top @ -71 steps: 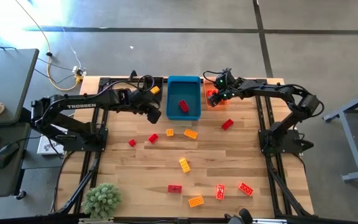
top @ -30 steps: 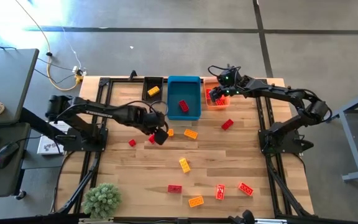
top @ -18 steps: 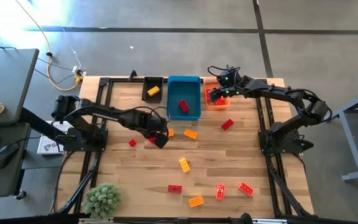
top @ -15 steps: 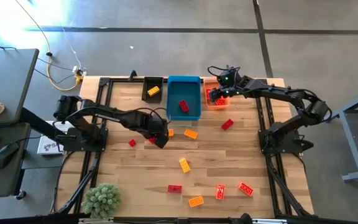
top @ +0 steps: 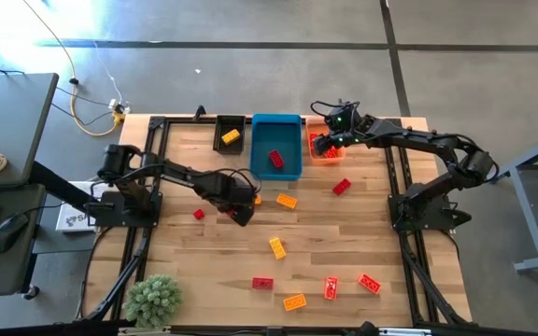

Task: Sort & place blocks by color
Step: Put the red game piece into the blue bin

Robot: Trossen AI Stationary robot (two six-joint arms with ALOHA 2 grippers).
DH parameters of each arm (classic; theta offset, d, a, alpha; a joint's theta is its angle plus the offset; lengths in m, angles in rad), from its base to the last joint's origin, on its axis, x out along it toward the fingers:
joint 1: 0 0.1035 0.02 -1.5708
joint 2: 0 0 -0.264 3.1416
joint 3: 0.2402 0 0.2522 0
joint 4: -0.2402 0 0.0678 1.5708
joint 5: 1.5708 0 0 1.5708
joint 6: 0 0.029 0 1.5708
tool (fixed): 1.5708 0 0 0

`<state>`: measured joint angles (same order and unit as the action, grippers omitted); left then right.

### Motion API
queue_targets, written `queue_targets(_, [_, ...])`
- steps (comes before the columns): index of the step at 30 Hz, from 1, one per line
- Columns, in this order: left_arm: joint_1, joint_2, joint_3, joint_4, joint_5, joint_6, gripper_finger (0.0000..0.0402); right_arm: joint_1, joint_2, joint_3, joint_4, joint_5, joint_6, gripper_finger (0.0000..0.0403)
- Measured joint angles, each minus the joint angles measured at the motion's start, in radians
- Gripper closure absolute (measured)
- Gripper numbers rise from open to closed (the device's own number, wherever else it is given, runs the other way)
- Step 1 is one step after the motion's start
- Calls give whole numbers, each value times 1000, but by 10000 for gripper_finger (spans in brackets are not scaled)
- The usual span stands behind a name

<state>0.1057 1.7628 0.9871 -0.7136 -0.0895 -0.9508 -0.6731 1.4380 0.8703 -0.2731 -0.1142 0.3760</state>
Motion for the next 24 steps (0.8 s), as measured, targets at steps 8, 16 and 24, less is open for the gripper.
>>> queue_targets(8, [-26, 20, 4, 7, -15, 1, 200, 0, 0, 0, -31, -8, -16, 201])
queue_targets(16, [-28, 20, 13, 11, -3, 11, 293, 0, 0, 0, -48, -11, -44, 201])
queue_targets(24, [-8, 25, 102, 21, 14, 12, 293, 0, 0, 0, -47, -18, -91, 201])
